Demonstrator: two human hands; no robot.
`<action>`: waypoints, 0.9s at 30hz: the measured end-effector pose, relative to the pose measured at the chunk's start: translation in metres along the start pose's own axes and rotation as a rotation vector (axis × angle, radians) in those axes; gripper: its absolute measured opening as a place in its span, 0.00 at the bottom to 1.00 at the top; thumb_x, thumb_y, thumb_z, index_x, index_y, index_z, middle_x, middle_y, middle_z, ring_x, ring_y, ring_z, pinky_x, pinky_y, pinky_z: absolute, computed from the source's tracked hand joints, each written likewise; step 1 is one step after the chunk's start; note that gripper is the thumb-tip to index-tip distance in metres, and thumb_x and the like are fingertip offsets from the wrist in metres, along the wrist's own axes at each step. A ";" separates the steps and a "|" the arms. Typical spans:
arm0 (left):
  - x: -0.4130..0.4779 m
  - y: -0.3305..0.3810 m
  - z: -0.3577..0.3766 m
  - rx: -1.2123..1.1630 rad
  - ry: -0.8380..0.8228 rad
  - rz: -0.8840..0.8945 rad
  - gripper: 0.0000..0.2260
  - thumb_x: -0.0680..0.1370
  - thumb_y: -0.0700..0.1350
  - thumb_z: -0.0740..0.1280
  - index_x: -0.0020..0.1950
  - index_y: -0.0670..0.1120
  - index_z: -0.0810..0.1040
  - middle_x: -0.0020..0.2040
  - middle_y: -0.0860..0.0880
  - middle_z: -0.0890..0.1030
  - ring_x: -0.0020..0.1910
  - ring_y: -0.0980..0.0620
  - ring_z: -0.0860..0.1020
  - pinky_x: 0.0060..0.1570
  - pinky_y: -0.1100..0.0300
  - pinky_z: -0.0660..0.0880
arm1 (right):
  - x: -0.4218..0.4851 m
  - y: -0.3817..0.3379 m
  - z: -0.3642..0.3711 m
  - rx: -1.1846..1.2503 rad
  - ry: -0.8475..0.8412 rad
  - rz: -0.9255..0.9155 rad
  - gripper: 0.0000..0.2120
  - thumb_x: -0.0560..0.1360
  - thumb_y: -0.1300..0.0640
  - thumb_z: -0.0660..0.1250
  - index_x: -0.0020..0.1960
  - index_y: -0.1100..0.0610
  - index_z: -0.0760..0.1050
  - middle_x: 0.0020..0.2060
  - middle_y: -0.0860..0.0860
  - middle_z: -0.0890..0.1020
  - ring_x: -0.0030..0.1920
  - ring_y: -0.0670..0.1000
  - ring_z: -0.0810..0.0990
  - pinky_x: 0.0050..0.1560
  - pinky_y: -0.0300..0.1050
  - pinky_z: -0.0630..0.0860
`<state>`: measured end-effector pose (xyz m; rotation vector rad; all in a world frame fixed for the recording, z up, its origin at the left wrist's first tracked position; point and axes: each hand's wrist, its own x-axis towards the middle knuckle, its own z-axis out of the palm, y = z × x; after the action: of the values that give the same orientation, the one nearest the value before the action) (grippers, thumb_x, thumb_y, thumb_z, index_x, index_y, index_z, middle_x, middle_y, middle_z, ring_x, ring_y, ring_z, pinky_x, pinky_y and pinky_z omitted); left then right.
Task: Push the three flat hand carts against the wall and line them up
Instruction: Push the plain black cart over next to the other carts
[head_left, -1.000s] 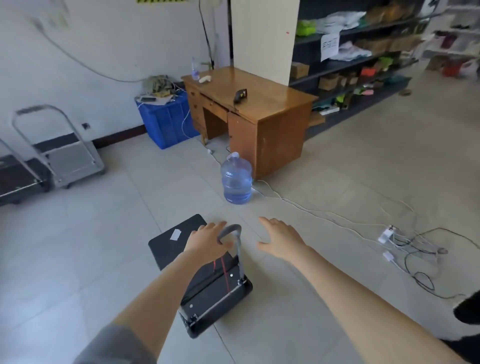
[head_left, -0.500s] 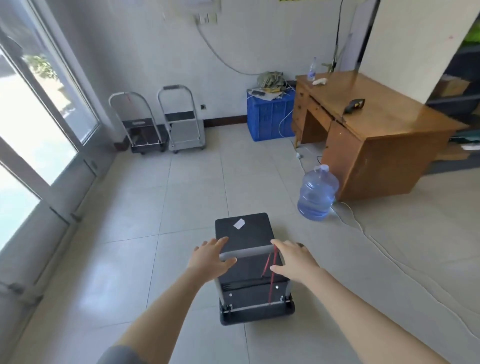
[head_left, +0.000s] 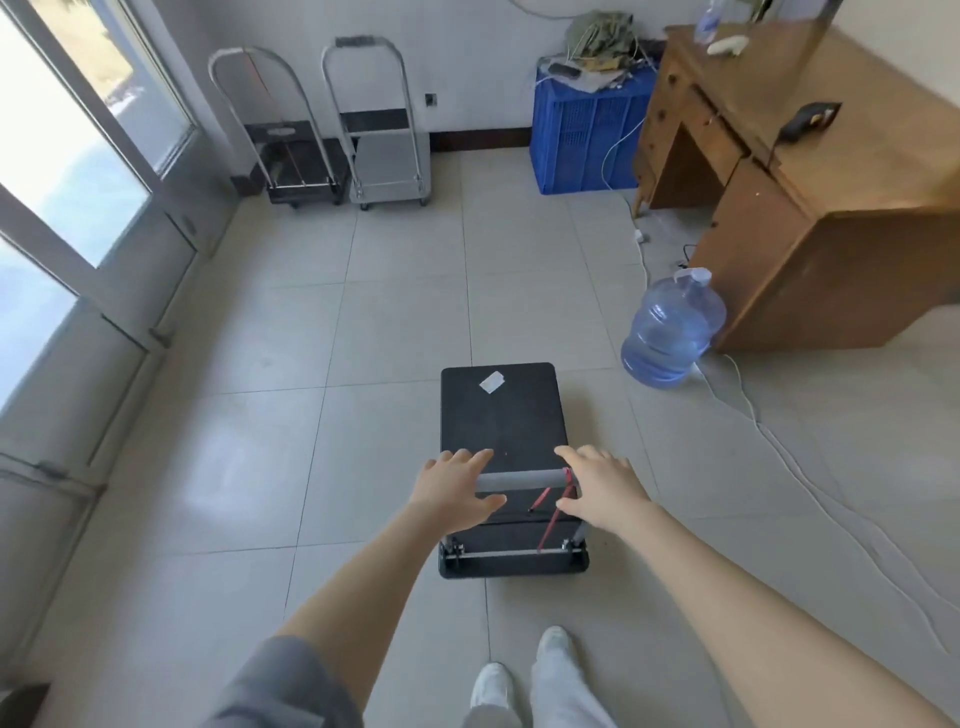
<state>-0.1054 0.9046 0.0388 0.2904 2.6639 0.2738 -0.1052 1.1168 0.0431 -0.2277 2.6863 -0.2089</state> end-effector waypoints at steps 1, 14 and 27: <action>0.006 0.001 0.004 0.006 -0.015 -0.003 0.30 0.76 0.61 0.61 0.74 0.53 0.57 0.67 0.48 0.72 0.65 0.45 0.69 0.66 0.50 0.63 | 0.006 0.003 0.002 -0.006 -0.017 -0.001 0.32 0.74 0.47 0.67 0.73 0.50 0.58 0.66 0.54 0.71 0.65 0.57 0.70 0.64 0.52 0.66; 0.068 0.008 0.051 -0.011 -0.175 -0.138 0.28 0.74 0.58 0.66 0.70 0.52 0.63 0.63 0.49 0.73 0.62 0.44 0.70 0.65 0.48 0.64 | 0.074 0.033 0.042 -0.011 -0.208 -0.044 0.31 0.73 0.48 0.68 0.72 0.49 0.59 0.61 0.54 0.74 0.63 0.57 0.71 0.64 0.53 0.65; 0.117 -0.003 0.054 0.031 -0.044 -0.223 0.12 0.78 0.55 0.60 0.47 0.48 0.76 0.46 0.49 0.81 0.49 0.47 0.77 0.45 0.57 0.63 | 0.125 0.043 0.046 -0.019 -0.158 -0.081 0.11 0.74 0.47 0.66 0.53 0.52 0.73 0.49 0.51 0.82 0.49 0.56 0.81 0.43 0.45 0.69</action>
<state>-0.1850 0.9387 -0.0568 0.0070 2.6294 0.1537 -0.2024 1.1298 -0.0572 -0.3441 2.5261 -0.1824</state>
